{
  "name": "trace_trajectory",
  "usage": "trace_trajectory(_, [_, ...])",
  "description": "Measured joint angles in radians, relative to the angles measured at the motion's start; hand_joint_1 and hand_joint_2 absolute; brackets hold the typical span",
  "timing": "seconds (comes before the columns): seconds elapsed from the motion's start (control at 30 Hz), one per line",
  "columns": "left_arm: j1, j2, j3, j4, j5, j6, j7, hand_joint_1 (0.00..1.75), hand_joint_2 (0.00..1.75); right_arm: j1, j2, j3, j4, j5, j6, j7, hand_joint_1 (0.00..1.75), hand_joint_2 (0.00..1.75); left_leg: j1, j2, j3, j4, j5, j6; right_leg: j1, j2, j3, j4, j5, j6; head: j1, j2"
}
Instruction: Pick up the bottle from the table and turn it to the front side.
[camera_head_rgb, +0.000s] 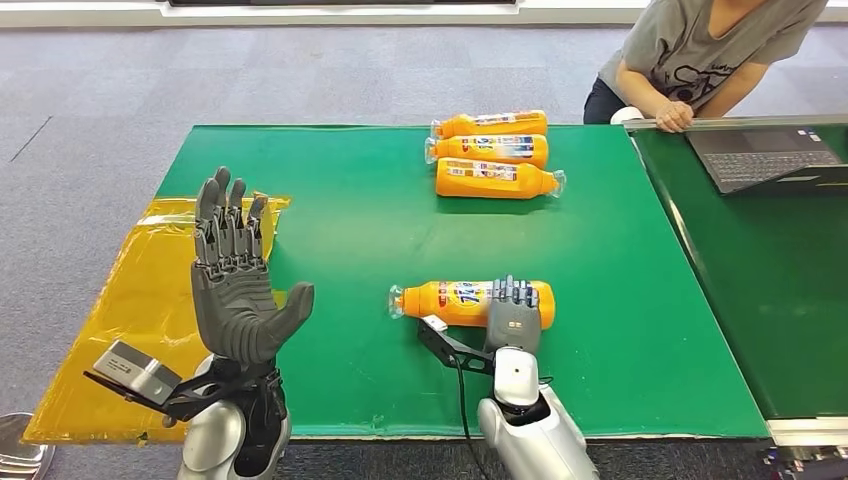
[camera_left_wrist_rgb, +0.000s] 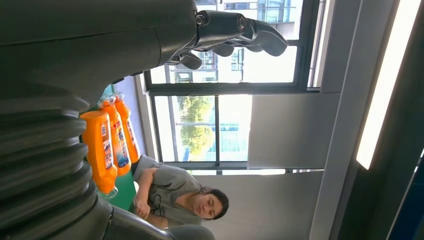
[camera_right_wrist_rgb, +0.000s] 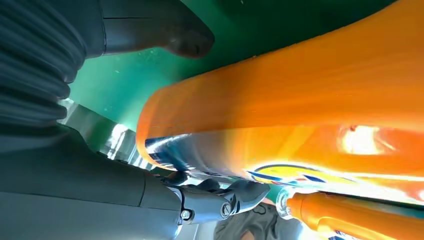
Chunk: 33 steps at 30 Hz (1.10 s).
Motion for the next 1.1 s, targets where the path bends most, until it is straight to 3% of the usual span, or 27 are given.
trace_trajectory(0.2, [-0.03,-0.009,0.0,0.021,0.001,-0.018,0.004,0.0,1.75,-0.125,-0.001,-0.004,0.19,-0.01,-0.005,-0.013,0.0,1.75,0.0,0.0,0.002,0.0,0.0,0.0,0.0,0.0,0.002,0.0,0.0,0.0,0.0,0.0])
trace_trajectory(0.5, [-0.049,-0.016,0.001,0.036,0.007,-0.021,0.004,0.0,1.75,-0.234,0.0,-0.016,0.35,-0.012,-0.005,-0.014,0.0,1.75,0.0,0.0,0.004,0.0,0.0,0.0,0.0,0.0,0.004,0.0,0.001,0.0,0.0,0.0])
trace_trajectory(1.1, [-0.06,-0.017,0.002,0.045,0.012,-0.03,0.004,0.0,1.75,-0.298,0.0,-0.025,0.448,-0.011,0.0,-0.014,0.0,1.75,0.0,0.0,0.009,0.0,0.0,0.0,0.0,0.0,0.01,0.0,0.001,0.0,0.0,0.0])
